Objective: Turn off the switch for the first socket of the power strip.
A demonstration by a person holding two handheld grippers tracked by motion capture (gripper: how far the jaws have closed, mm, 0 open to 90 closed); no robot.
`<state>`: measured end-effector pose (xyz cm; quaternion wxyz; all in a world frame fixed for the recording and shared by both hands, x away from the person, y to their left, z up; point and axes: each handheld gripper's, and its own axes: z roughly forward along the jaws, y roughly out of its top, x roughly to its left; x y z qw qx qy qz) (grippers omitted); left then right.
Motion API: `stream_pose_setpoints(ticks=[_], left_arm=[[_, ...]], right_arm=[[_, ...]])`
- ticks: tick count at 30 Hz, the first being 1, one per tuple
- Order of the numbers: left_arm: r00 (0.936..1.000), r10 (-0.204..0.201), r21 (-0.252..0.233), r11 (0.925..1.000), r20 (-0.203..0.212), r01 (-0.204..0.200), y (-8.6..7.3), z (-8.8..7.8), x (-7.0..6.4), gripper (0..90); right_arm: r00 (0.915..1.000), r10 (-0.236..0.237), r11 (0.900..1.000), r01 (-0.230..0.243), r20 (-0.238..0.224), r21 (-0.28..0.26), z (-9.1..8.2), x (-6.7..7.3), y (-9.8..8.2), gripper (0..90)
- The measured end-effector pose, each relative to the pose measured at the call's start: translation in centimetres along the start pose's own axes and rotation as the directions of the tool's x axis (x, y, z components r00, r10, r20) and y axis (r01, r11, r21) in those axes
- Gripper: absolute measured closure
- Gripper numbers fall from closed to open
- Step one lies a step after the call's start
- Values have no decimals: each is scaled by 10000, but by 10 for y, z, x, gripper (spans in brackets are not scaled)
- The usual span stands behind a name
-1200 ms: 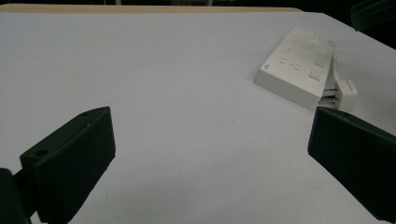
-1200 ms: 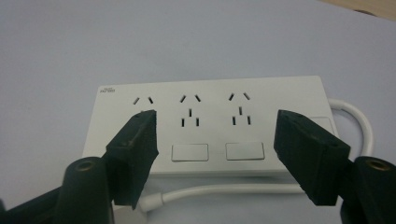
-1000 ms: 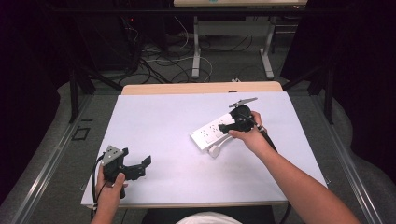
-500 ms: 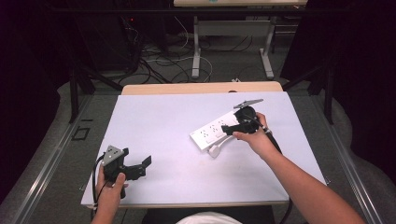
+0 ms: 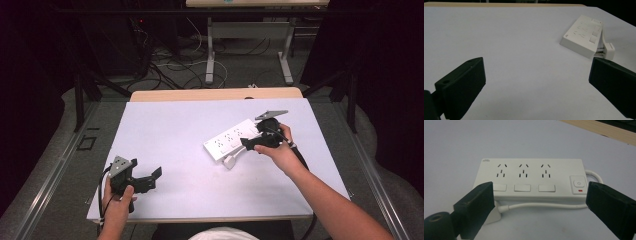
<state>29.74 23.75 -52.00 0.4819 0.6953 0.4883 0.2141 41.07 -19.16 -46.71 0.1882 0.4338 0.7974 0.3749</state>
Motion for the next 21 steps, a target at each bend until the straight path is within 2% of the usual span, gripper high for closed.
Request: stream_pose_setpoints(ticks=[3,4,8,21], left_arm=[[10000,78,93,9999,13,-79,0,0,0,12],[10000,78,98,9999,11,-78,0,0,0,12],[10000,84,70,9999,-3,-84,0,0,1,12],[10000,70,66,10000,-8,-69,0,0,0,12]], right_arm=[[9999,32,9999,-34,-151,-146,-6,-2,-4,15],[9997,190,9997,-192,-147,-144,-9,-3,-6,14],[9997,177,9990,-183,-149,-413,-19,-6,-14,4],[9997,-15,9943,39,229,-1061,-53,-12,-35,0]])
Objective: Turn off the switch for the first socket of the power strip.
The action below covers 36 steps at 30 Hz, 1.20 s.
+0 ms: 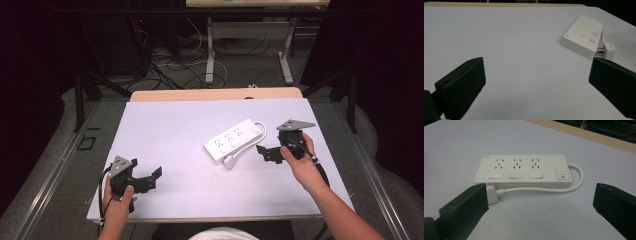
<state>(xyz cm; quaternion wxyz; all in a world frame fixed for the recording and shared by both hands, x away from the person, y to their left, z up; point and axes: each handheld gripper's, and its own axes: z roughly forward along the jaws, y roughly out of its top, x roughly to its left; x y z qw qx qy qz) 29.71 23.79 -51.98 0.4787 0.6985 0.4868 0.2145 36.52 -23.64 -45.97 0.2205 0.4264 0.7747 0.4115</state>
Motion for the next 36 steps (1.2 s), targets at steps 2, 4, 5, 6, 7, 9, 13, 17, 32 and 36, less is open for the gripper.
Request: stream_pose_setpoints(ticks=[2,4,5,6,7,9,13,17,32,36], left_arm=[[10000,-17,11,10000,-2,17,0,0,0,12],[10000,-14,6,10000,-1,14,0,0,0,12],[10000,-15,13,10000,-4,15,0,0,0,12],[10000,-17,14,10000,-4,17,0,0,0,12],[10000,-17,8,10000,0,17,0,0,0,12],[10000,-17,17,10000,-6,17,0,0,0,12],[10000,-16,14,10000,-6,16,0,0,-1,12],[10000,-59,-27,10000,-15,59,0,0,0,12],[10000,-65,-20,10000,-42,65,0,-1,0,12],[9999,-161,-82,9998,-39,161,0,0,-1,12]], right_arm=[[10000,16,9999,-15,64,-115,-6,0,-3,0],[9999,-83,9998,86,150,-162,-11,0,-7,0],[9998,-62,9998,65,168,-178,-14,0,-9,0],[9997,-132,9996,136,187,-237,-16,-1,-12,0],[9995,-163,9994,170,261,-291,-19,-1,-14,0],[9996,-103,9993,113,274,-353,-24,-2,-18,0],[9992,-22,9988,41,395,-481,-32,-3,-27,0],[9988,-67,9983,95,478,-576,-38,-7,-36,0],[9911,305,9970,-209,1293,-748,-55,-25,-71,0],[9892,539,9954,-425,1366,-854,-56,-29,-79,0]])
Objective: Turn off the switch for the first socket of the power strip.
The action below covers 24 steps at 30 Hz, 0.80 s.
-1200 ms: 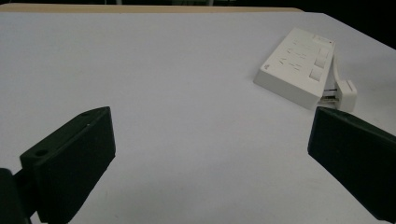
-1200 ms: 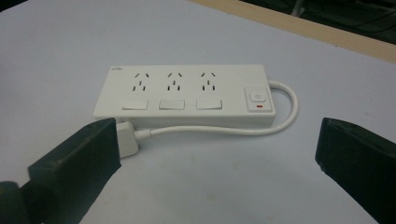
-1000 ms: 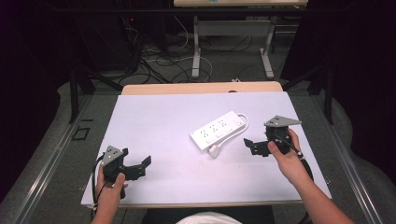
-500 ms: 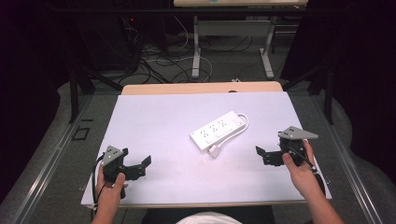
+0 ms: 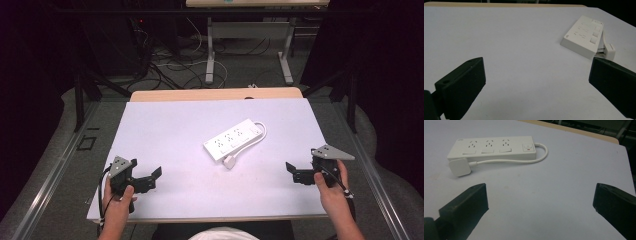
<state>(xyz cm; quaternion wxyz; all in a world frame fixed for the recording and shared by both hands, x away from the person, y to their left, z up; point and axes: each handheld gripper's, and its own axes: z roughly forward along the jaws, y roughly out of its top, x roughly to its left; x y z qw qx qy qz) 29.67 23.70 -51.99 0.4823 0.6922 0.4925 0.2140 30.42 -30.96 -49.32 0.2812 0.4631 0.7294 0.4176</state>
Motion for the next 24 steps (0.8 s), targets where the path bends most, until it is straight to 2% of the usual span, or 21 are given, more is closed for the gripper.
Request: stream_pose_setpoints(ticks=[6,11,18,24], left_arm=[[10000,-55,-11,10000,-8,55,0,1,0,12],[10000,-80,-2,10000,7,80,0,1,0,12],[9999,-102,30,9999,35,101,-1,1,0,12],[10000,-66,41,10000,35,65,0,1,1,12]], right_arm=[[9993,320,9995,-319,188,-66,1,-5,-10,0],[9989,439,9990,-442,183,116,2,-10,-16,0],[9954,920,9957,-918,264,-85,2,-16,-25,0],[9936,1090,9940,-1094,305,89,4,-19,-34,0]])
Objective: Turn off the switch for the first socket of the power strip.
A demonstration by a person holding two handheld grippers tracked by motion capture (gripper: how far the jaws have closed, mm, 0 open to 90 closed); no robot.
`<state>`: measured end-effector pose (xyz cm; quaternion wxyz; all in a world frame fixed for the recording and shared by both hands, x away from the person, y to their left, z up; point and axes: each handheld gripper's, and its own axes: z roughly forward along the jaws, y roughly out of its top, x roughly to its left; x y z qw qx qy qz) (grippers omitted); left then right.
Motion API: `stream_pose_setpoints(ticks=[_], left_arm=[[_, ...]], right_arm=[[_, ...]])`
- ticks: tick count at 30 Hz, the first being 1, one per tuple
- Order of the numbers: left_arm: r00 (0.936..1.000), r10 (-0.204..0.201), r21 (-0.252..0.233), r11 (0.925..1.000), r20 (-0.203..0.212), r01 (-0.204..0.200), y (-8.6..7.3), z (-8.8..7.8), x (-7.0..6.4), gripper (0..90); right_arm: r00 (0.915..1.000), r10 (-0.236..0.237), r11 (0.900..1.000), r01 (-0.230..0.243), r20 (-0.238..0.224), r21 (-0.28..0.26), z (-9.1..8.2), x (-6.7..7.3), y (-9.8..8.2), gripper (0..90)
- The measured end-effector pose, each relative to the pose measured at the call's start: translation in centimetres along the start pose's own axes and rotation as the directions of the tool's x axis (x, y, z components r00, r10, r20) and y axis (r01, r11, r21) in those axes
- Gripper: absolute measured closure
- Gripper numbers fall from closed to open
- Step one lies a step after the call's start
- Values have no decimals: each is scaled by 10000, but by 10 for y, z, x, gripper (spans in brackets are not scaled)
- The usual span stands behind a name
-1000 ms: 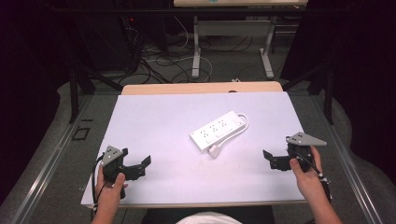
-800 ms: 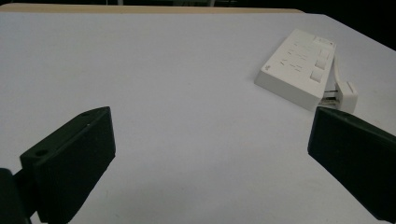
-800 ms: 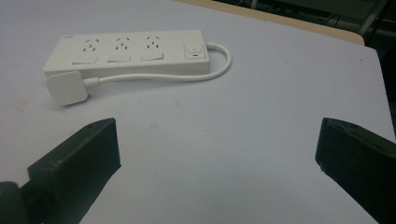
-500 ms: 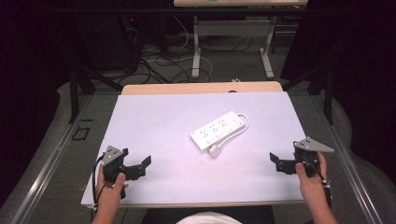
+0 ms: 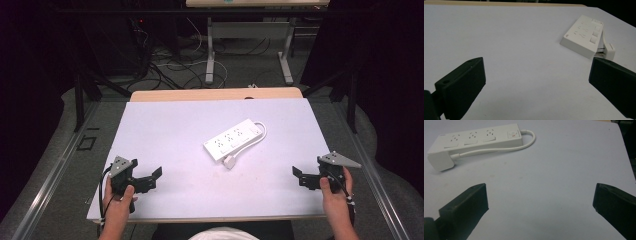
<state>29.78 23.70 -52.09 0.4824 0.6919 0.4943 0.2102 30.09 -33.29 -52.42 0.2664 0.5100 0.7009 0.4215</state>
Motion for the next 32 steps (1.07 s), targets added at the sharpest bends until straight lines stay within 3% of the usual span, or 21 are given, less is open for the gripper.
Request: stream_pose_setpoints(ticks=[14,19,24,26,32], left_arm=[[10000,57,67,10000,9,-57,0,0,1,12],[10000,23,10,10000,-3,-23,0,0,1,12],[10000,52,38,10000,-7,-51,1,1,1,12],[10000,39,38,10000,-3,-39,1,1,1,12],[10000,-3,17,10000,7,3,1,2,1,12]], right_arm=[[9993,209,9990,-196,-309,401,5,3,-8,0],[9991,62,9988,-42,-409,486,7,4,-9,0],[9992,238,9992,-228,-316,317,8,5,-10,0],[9989,258,9981,-235,-402,574,7,4,-9,0],[9988,388,9980,-373,-288,518,7,3,-10,0]])
